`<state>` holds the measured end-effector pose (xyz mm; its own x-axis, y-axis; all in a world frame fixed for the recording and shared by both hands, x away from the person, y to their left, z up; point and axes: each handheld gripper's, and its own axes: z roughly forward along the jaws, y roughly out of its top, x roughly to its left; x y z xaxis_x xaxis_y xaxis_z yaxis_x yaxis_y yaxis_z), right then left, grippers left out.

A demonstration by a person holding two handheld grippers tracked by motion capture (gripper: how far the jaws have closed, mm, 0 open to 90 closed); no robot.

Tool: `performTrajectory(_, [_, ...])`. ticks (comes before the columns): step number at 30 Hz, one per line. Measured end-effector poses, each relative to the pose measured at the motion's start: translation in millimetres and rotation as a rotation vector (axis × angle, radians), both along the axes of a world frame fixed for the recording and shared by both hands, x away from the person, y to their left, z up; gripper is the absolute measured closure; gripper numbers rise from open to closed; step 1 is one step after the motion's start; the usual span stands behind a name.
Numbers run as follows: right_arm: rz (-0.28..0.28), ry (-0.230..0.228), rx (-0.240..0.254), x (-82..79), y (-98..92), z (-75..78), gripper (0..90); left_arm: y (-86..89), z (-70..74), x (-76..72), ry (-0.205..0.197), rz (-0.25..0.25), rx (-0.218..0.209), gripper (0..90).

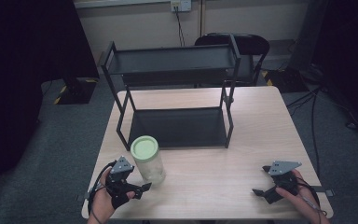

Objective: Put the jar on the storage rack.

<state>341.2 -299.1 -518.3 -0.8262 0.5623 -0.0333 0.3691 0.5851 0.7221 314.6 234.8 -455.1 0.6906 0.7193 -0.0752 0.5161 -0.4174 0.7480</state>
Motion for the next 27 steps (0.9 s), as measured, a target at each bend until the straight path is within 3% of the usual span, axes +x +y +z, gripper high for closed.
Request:
performTrajectory(7, [0.0, 0.0, 0.0, 0.0, 0.0, 0.0, 0.0, -3.5, 9.9, 3.0, -0.01, -0.009, 0.006, 3.4])
performTrajectory(14, [0.0, 0.0, 0.0, 0.0, 0.0, 0.0, 0.0, -7.1, 19.7, 7.1, -0.019, -0.021, -0.03, 3.4])
performTrajectory(17, [0.0, 0.0, 0.0, 0.0, 0.0, 0.0, 0.0, -10.9, 23.2, 8.5, -0.028, -0.022, 0.001, 3.5])
performTrajectory(27, [0.0, 0.0, 0.0, 0.0, 0.0, 0.0, 0.0, -17.3, 31.8, 14.6, -0.049, -0.024, -0.019, 3.7])
